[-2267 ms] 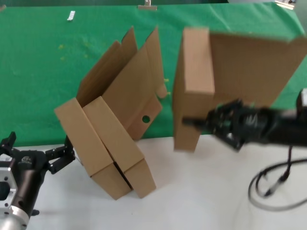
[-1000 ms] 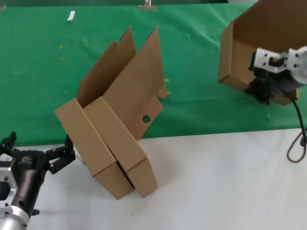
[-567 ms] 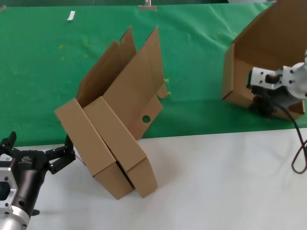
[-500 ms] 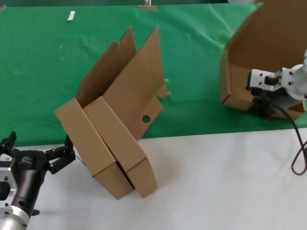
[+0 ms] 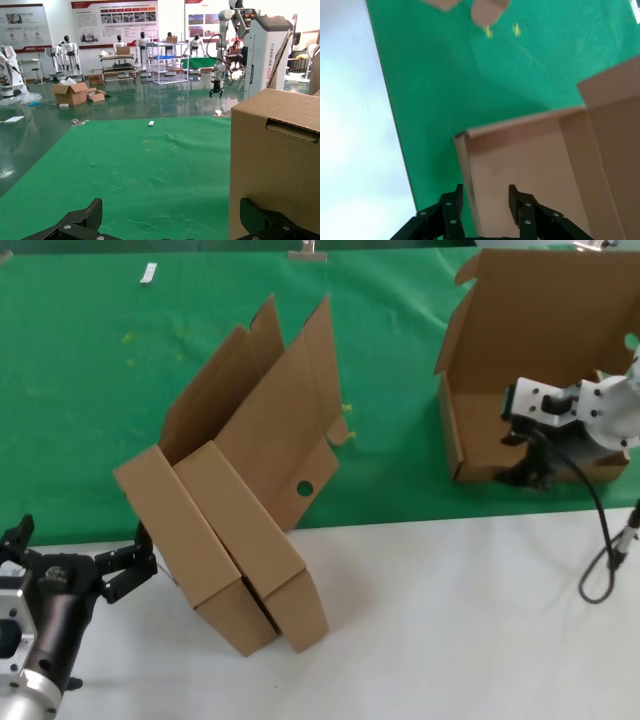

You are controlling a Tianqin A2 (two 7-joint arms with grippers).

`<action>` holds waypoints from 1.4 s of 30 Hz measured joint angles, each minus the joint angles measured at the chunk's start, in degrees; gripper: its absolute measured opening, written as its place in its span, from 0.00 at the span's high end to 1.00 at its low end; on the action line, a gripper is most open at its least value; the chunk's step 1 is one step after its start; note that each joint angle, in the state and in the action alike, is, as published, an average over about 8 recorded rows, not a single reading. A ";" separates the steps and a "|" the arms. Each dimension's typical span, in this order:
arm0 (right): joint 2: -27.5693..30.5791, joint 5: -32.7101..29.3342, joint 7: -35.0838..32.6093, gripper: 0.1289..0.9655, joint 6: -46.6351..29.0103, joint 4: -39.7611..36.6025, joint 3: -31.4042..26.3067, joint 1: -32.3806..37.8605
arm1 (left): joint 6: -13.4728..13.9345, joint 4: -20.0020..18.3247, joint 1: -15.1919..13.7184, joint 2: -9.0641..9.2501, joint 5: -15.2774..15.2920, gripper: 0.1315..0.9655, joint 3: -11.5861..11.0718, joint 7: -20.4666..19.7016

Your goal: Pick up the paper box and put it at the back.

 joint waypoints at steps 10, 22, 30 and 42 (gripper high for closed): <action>4.15 7.41 -8.85 0.56 -11.13 0.97 9.88 1.70 | 0.00 0.00 0.00 0.00 0.00 0.00 0.00 0.00; 13.11 34.52 -17.11 0.31 -17.32 21.69 37.59 -20.17 | 0.00 0.00 0.00 0.00 0.00 0.00 0.00 0.00; 2.59 55.04 -30.94 0.13 -15.72 38.97 57.77 -40.78 | 0.00 0.00 0.00 0.00 0.00 0.00 0.00 0.00; -7.09 69.20 -39.36 0.02 -11.40 56.36 64.68 -58.06 | 0.00 0.00 0.00 0.00 0.00 0.00 0.00 0.00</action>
